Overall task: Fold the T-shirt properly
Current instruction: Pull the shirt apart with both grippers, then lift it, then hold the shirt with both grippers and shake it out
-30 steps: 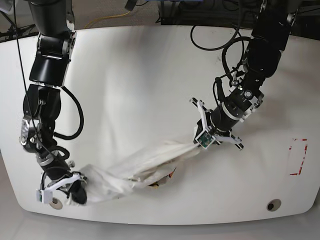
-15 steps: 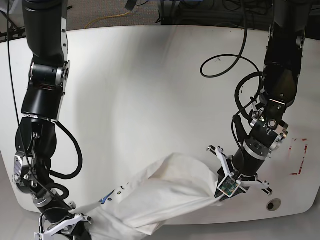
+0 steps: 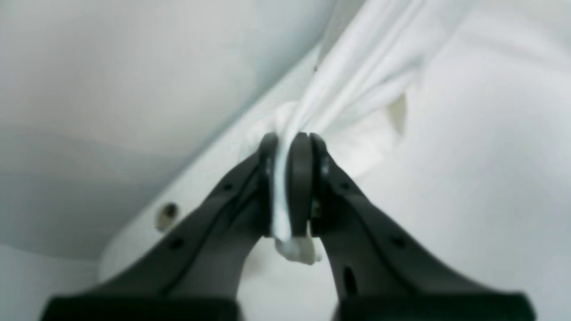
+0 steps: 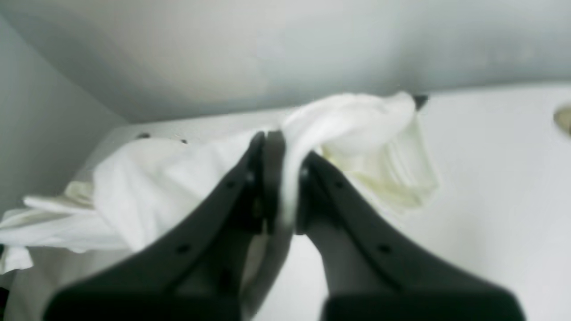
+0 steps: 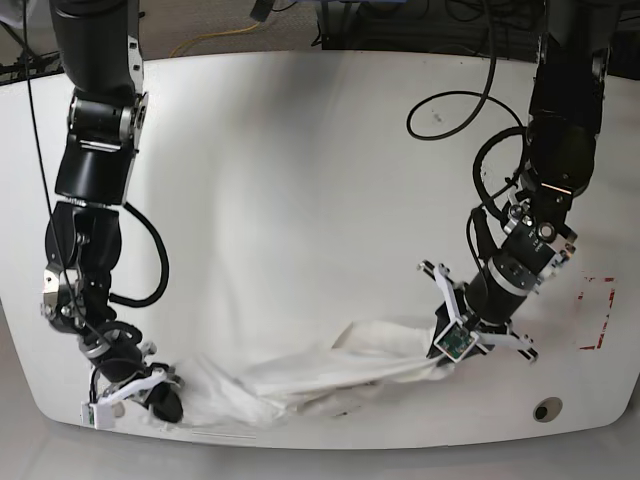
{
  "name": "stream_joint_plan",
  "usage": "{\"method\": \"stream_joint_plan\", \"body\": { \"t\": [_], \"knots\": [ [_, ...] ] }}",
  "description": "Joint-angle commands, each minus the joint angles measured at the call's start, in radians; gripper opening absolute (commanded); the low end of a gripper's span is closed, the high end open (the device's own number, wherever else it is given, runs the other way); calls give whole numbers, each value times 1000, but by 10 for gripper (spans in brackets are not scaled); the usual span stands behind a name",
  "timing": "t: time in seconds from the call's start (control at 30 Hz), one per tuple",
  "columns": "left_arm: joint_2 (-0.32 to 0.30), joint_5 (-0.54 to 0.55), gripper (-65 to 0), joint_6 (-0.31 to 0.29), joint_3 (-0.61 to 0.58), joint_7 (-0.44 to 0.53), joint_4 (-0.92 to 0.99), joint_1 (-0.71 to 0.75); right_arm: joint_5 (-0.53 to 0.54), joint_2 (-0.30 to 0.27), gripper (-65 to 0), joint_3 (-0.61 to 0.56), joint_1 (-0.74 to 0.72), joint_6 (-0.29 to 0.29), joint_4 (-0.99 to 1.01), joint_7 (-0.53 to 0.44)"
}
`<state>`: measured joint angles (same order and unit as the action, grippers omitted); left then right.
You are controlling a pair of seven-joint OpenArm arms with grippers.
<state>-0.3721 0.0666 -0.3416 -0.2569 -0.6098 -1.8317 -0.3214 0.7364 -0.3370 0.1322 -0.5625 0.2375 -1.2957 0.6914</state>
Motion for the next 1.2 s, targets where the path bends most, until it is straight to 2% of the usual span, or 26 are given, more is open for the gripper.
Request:
{"method": "stream_joint_plan", "body": {
  "t": [0.0,0.13,0.3,0.43,0.6,1.0,1.17],
  "knots": [
    [-9,-23,-650,20,12,4,-15,43,-1,-15,-650,27,9,-5,-46,-46],
    [-6,-23,-650,20,12,4,-15,173,2,-12,-650,68,147,-5,-88,-45],
    [-6,-23,-650,20,12,8,-13,314,2,26,-650,119,305,-5,-161,-40],
    [-6,-21,-650,20,14,8,-13,408,2,28,-650,128,430,-5,-212,-40],
    [-11,-21,-650,20,15,8,-13,494,4,74,-650,152,562,-5,-275,-40],
    [-6,-21,-650,20,172,8,-16,652,2,112,-650,166,743,-5,-316,-40],
    [-6,-21,-650,20,186,8,-36,687,2,114,-640,163,781,-5,-330,-39]
  ]
}}
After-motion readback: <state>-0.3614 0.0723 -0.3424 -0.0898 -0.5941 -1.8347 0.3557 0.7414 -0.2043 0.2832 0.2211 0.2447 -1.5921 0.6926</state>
